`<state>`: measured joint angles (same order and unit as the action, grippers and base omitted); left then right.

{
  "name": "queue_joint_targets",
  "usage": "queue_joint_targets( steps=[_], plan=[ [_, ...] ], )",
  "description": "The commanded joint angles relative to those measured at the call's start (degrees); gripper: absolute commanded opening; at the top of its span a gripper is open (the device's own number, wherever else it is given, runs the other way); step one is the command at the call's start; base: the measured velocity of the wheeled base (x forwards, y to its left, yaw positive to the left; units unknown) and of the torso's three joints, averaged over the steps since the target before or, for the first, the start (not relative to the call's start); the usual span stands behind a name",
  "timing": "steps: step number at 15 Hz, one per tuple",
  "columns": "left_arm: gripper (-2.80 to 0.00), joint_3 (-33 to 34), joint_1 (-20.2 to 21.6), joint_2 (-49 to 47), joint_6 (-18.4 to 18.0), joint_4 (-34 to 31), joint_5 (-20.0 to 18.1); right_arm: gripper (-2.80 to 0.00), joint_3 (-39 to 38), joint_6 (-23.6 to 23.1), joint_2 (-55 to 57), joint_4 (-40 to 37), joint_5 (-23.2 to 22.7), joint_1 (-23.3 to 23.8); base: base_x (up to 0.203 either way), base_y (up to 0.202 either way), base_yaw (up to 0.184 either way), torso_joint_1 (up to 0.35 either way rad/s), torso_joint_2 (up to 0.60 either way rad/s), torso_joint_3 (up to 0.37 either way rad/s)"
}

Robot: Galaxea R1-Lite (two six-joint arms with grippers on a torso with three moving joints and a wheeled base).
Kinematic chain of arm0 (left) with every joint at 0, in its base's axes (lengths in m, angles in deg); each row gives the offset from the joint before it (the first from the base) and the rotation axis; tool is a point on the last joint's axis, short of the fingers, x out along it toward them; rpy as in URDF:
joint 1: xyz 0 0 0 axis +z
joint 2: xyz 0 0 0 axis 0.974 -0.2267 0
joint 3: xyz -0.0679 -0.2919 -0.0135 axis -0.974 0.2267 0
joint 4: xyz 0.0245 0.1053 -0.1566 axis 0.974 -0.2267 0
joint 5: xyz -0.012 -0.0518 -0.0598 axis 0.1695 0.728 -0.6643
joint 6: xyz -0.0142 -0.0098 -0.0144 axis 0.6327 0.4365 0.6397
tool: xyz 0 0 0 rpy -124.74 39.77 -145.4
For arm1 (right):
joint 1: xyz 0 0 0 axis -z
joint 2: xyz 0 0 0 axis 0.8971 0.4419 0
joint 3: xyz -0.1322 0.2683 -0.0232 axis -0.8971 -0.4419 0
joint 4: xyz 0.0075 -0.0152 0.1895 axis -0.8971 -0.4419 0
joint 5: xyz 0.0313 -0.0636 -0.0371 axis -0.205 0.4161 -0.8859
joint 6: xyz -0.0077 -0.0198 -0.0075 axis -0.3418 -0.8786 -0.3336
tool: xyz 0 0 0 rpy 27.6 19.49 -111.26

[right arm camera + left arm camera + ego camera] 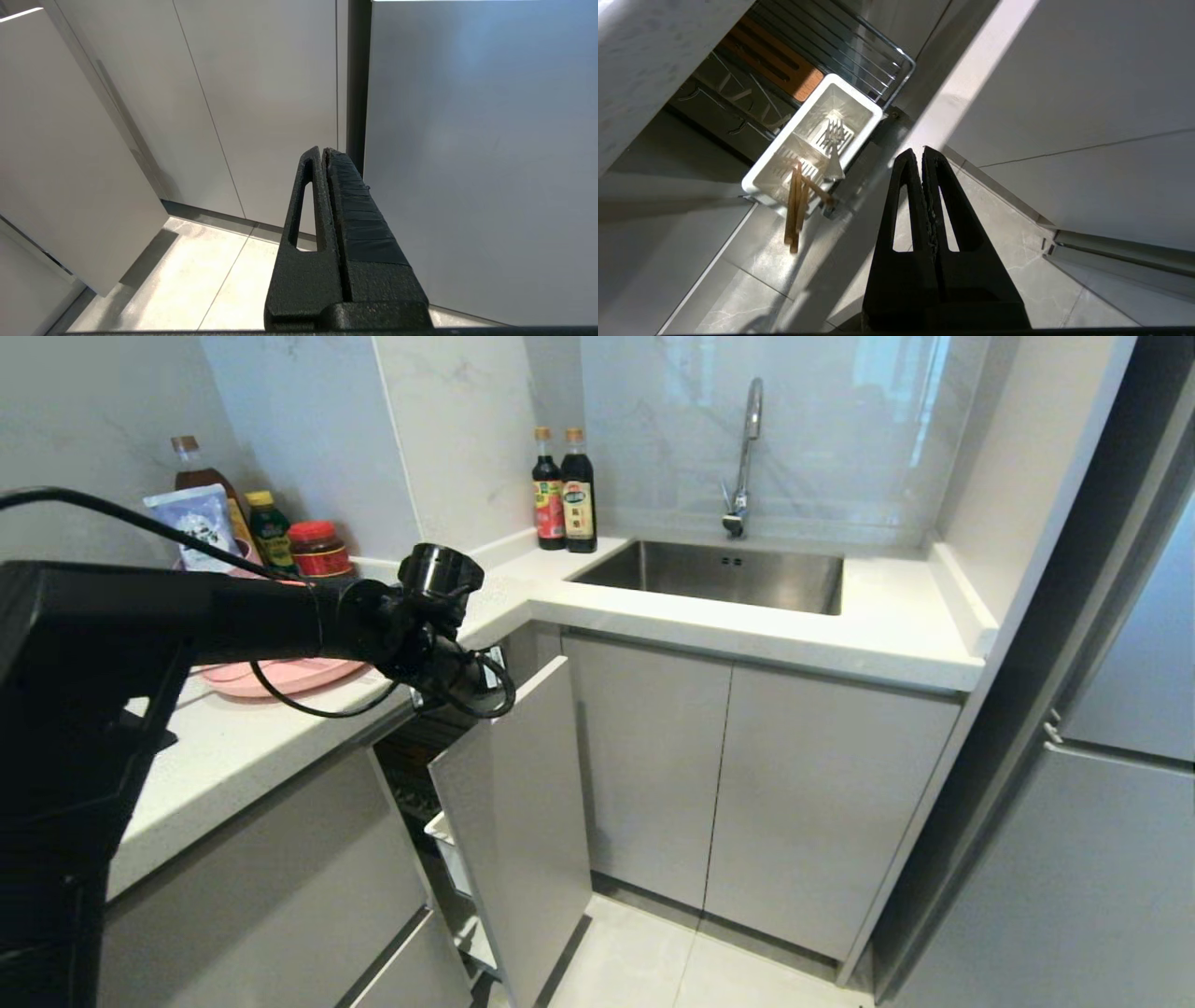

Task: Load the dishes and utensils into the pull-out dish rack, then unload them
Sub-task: Open the cupboard

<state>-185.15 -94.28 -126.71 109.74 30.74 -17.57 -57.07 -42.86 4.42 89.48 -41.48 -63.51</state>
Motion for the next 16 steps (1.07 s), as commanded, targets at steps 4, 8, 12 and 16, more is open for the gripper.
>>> queue_joint_targets(
  steps=[4, 8, 12, 16],
  plan=[
    [-2.80, -3.5, 0.1, -5.6, -0.1, -0.1, 2.5, -2.80, 0.0, 0.0, -0.2, 0.0, 0.0, 0.0, 0.000, 0.000, 0.000, 0.000, 0.00, 0.000],
    [-2.80, -4.4, 0.2, -6.9, -0.2, 0.2, 4.4, -2.80, 0.0, 0.0, -0.2, 0.0, 0.0, 0.0, 0.000, 0.000, 0.000, 0.000, 0.00, 0.000],
    [-2.80, -4.9, 0.5, -7.7, -0.6, -0.2, 4.3, -2.80, 0.0, 0.0, -0.2, 0.0, 0.0, 0.0, 0.000, 0.000, 0.000, 0.000, 0.00, 0.000],
    [-2.80, -4.6, -0.7, -7.3, -0.5, -0.8, 4.0, -2.80, 0.0, 0.0, -0.2, 0.0, 0.0, 0.0, 0.000, 0.000, 0.000, 0.000, 0.00, 0.000]
  ],
)
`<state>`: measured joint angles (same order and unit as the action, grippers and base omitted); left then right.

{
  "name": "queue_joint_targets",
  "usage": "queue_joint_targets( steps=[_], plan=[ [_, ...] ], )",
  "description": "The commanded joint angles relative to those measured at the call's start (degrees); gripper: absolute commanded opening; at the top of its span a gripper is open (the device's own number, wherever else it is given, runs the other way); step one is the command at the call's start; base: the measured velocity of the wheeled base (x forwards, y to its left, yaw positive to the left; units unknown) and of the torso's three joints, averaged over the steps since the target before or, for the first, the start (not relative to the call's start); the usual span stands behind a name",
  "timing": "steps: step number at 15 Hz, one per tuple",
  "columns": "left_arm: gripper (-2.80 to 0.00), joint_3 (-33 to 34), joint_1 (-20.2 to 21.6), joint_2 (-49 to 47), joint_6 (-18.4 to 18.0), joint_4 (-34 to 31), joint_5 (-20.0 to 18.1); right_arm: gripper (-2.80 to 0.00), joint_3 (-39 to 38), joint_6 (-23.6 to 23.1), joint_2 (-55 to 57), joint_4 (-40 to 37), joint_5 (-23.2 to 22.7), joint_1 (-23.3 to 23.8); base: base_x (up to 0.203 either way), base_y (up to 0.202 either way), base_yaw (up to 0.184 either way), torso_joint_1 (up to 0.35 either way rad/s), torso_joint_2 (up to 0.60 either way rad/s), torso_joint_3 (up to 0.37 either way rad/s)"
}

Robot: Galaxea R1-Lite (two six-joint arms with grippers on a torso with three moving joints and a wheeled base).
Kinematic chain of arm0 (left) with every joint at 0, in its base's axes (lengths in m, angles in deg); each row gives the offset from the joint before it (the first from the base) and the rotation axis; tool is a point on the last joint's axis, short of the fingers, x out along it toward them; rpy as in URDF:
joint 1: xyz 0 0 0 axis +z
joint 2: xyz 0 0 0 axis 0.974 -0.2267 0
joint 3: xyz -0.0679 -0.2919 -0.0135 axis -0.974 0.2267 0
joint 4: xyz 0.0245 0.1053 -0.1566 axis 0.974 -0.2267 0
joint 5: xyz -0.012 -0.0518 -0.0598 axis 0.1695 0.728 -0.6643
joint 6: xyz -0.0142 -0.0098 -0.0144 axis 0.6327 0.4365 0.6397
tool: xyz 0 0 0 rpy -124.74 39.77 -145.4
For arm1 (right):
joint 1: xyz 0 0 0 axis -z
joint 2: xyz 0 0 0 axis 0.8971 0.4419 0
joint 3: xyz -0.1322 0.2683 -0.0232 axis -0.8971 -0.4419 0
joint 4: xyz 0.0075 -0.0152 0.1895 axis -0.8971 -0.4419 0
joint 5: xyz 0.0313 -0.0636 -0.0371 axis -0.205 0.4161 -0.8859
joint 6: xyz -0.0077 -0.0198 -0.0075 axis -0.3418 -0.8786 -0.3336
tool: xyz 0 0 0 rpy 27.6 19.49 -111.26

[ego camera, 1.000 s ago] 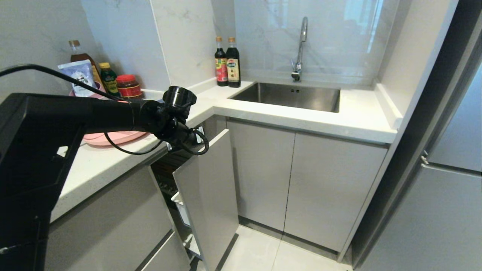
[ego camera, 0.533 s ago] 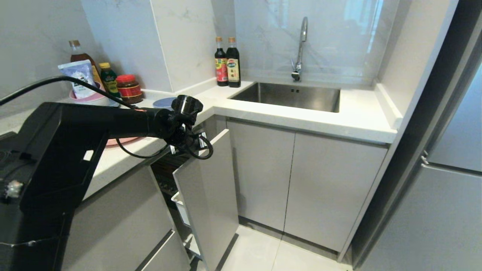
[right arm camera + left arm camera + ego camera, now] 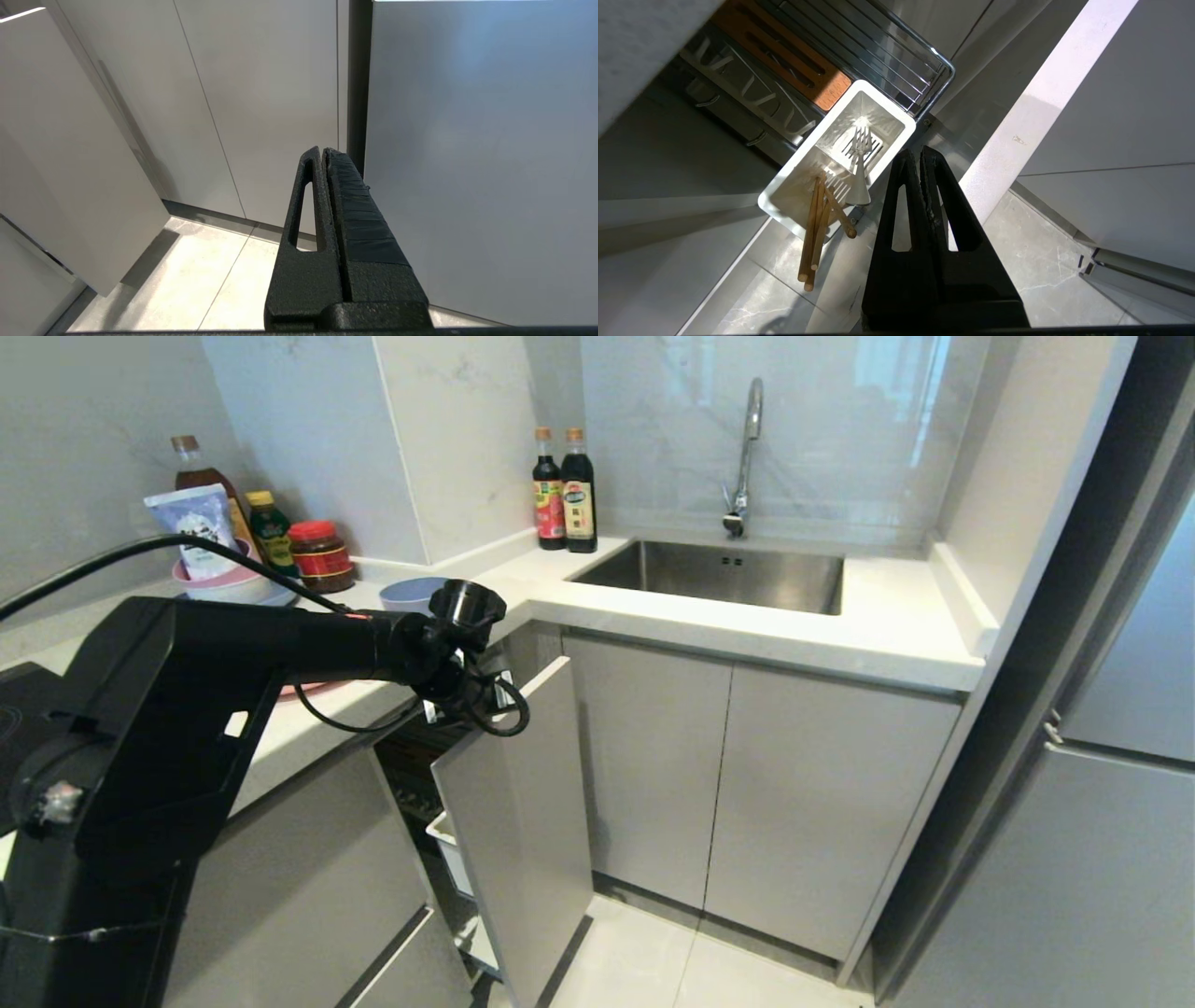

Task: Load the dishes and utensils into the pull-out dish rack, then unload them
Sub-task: Open the cupboard

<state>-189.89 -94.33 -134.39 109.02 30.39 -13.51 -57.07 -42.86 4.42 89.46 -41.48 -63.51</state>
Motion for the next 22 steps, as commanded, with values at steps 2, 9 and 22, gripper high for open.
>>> queue_joint_targets(
  steps=[2, 9, 22],
  plan=[
    [-2.80, 0.1, -1.8, 0.6, 0.5, -3.0, -0.3, -2.80, 0.0, 0.0, -0.2, 0.0, 0.0, 0.0, 0.000, 0.000, 0.000, 0.000, 0.00, 0.000],
    [-2.80, 0.8, -5.6, 1.0, 2.7, -6.8, -8.0, -2.80, 0.0, 0.0, -0.2, 0.0, 0.0, 0.0, 0.000, 0.000, 0.000, 0.000, 0.00, 0.000],
    [-2.80, 2.5, -11.8, 2.1, 8.5, -9.1, -27.4, -2.80, 0.0, 0.0, -0.2, 0.0, 0.0, 0.0, 0.000, 0.000, 0.000, 0.000, 0.00, 0.000]
  ],
)
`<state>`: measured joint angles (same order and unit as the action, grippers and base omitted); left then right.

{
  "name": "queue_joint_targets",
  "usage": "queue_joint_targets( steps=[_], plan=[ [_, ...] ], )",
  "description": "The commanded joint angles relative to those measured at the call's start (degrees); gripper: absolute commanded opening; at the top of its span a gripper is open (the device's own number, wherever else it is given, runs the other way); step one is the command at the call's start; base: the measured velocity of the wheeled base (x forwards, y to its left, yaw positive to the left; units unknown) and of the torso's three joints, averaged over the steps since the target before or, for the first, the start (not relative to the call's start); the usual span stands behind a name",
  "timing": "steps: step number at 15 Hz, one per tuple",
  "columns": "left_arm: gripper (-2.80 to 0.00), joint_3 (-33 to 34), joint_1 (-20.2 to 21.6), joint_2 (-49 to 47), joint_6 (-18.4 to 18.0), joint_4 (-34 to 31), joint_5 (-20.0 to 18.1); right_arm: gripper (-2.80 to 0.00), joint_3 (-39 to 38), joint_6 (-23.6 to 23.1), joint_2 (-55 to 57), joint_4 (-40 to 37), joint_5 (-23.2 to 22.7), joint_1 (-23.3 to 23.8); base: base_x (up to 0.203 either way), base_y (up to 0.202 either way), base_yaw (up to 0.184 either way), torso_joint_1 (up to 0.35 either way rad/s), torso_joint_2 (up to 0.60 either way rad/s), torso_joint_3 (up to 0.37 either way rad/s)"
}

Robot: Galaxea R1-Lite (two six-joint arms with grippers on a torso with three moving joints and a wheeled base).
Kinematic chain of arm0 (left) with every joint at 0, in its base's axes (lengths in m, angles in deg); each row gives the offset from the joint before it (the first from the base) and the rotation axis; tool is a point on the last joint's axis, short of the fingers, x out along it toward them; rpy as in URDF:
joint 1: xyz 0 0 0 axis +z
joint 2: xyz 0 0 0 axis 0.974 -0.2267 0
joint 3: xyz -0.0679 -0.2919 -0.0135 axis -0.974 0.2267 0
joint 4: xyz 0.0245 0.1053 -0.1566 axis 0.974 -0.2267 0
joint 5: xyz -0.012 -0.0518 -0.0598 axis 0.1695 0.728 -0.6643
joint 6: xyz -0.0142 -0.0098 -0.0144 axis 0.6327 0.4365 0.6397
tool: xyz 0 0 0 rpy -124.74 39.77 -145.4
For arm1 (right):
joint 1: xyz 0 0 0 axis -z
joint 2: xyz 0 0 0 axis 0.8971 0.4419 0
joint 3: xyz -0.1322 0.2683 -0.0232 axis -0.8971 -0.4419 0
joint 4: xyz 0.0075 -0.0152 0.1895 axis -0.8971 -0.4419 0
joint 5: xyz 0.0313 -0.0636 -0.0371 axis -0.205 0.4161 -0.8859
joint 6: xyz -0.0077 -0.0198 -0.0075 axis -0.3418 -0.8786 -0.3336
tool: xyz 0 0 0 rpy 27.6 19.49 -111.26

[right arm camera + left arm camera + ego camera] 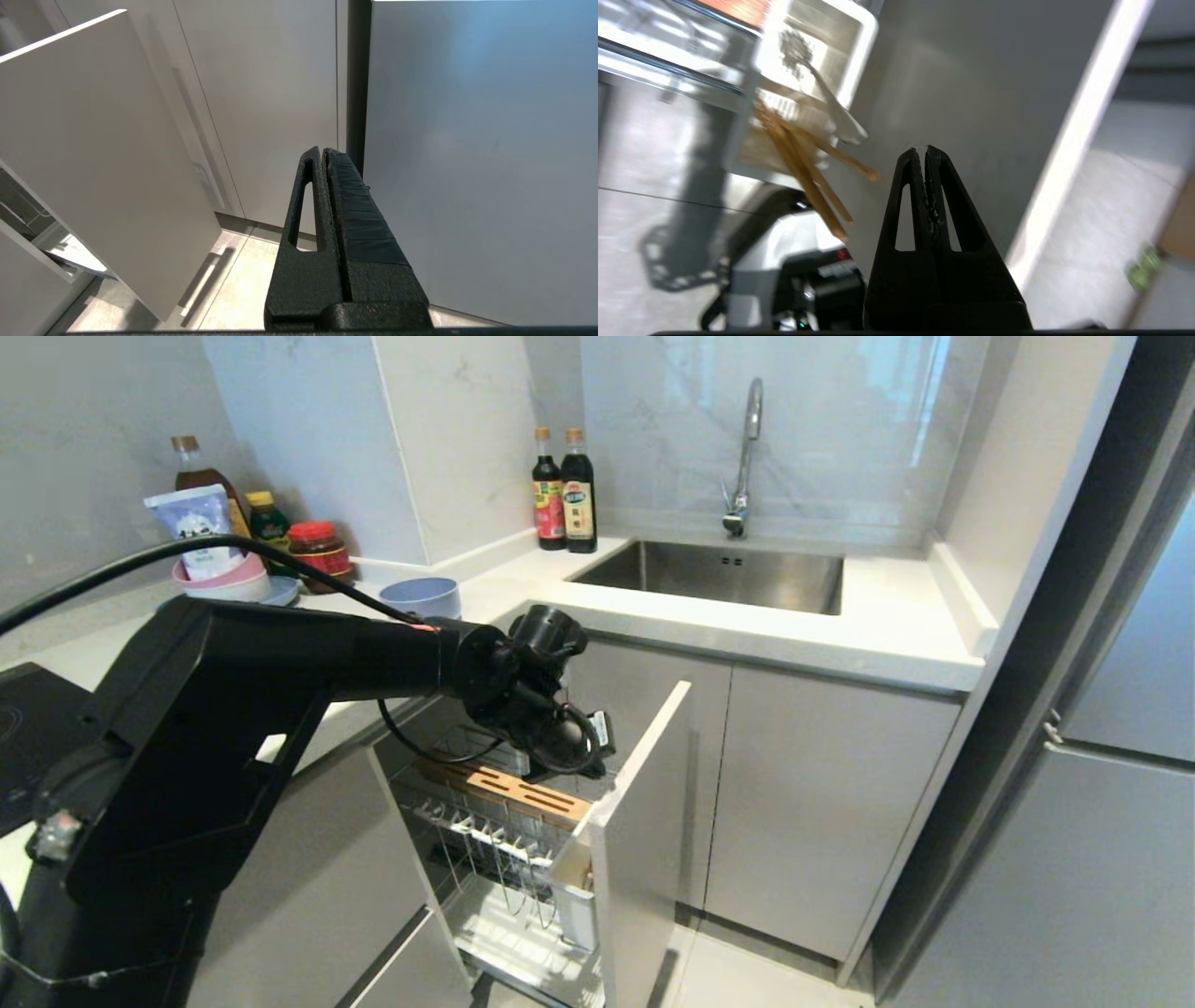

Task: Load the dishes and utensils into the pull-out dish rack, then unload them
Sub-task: Open the cupboard

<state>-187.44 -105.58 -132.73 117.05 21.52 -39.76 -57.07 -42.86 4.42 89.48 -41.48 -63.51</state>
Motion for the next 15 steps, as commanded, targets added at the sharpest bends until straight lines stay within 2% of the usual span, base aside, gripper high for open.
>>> queue_joint_targets(
  steps=[1, 5, 15],
  plan=[
    [-2.80, 0.4, -1.0, 0.5, 0.8, -0.2, -2.2, -2.80, 0.0, 0.0, -0.2, 0.0, 0.0, 0.0, 0.000, 0.000, 0.000, 0.000, 0.00, 0.000],
    [-2.80, 1.6, -3.0, 1.0, 1.6, -0.2, -5.3, -2.80, 0.0, 0.0, -0.2, 0.0, 0.0, 0.0, 0.000, 0.000, 0.000, 0.000, 0.00, 0.000],
    [-2.80, 2.8, -6.4, 1.9, 2.5, -0.2, -6.2, -2.80, 0.0, 0.0, -0.2, 0.0, 0.0, 0.0, 0.000, 0.000, 0.000, 0.000, 0.00, 0.000]
  ],
)
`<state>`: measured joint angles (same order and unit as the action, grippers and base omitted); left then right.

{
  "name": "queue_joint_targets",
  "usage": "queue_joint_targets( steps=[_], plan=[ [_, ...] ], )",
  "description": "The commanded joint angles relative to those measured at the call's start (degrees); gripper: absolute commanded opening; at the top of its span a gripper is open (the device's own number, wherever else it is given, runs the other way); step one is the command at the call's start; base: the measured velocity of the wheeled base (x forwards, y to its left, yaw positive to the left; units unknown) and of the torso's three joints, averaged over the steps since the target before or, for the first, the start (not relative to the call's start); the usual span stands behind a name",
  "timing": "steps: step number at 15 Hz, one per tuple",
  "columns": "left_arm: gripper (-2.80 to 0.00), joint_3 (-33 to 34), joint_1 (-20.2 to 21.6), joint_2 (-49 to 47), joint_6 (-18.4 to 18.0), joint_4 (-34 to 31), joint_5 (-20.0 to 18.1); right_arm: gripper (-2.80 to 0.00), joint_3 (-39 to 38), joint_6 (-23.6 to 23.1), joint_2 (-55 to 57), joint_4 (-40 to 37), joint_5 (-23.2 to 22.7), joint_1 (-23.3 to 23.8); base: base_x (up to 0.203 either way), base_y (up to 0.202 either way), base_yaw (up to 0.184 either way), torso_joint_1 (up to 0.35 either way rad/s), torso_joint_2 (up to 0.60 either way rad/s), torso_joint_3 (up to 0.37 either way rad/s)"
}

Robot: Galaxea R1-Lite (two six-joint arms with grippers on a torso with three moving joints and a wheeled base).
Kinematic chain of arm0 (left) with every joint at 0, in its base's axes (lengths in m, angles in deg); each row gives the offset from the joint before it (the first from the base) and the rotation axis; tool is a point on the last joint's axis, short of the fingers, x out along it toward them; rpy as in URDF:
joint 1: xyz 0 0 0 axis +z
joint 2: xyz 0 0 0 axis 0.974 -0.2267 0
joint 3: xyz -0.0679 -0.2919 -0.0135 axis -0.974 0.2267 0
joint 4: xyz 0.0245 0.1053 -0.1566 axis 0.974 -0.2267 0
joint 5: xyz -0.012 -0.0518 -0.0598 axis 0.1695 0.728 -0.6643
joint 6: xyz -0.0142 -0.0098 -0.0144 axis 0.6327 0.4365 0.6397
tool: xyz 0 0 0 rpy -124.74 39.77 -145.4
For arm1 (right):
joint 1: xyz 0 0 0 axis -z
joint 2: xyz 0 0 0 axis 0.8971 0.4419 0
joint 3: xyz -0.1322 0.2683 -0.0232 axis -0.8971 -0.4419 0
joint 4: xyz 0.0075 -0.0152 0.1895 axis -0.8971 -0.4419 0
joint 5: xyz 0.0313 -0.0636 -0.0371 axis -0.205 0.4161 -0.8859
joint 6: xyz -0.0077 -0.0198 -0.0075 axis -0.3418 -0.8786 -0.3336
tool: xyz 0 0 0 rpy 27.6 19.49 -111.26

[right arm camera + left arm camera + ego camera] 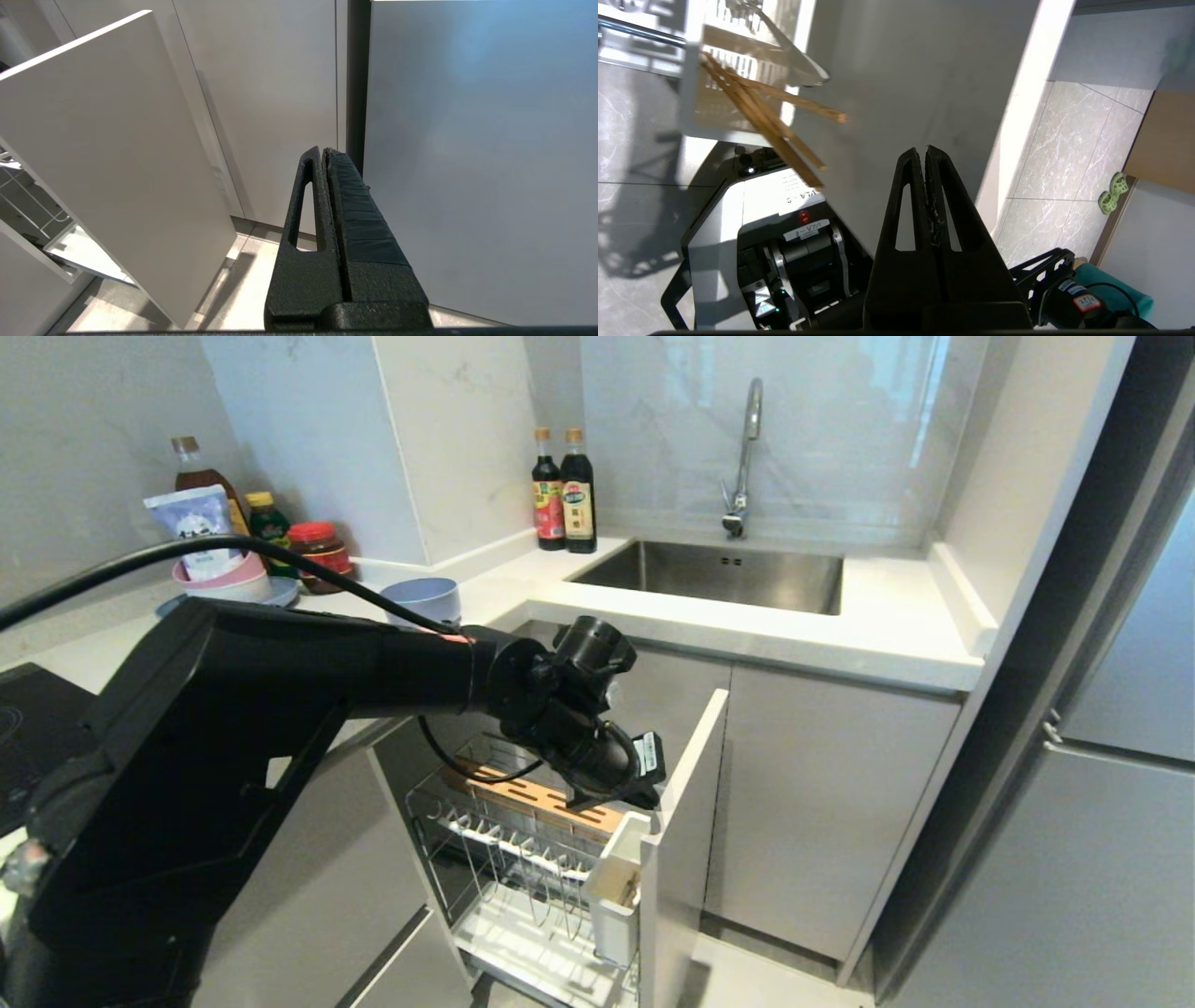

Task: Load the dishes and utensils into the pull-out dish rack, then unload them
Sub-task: Open the cupboard

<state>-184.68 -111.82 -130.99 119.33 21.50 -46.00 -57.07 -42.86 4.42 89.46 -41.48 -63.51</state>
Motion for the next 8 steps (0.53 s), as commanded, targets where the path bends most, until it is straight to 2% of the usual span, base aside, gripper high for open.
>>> queue_joint_targets(
  steps=[1, 8],
  plan=[
    [-2.80, 0.1, -0.2, 0.1, 0.2, -0.1, 0.0, -2.80, 0.0, 0.0, -0.2, 0.0, 0.0, 0.0, 0.000, 0.000, 0.000, 0.000, 0.00, 0.000],
    [-2.80, 0.1, -0.1, -0.5, 0.0, -0.1, 0.4, -2.80, 0.0, 0.0, -0.2, 0.0, 0.0, 0.0, 0.000, 0.000, 0.000, 0.000, 0.00, 0.000]
  ],
)
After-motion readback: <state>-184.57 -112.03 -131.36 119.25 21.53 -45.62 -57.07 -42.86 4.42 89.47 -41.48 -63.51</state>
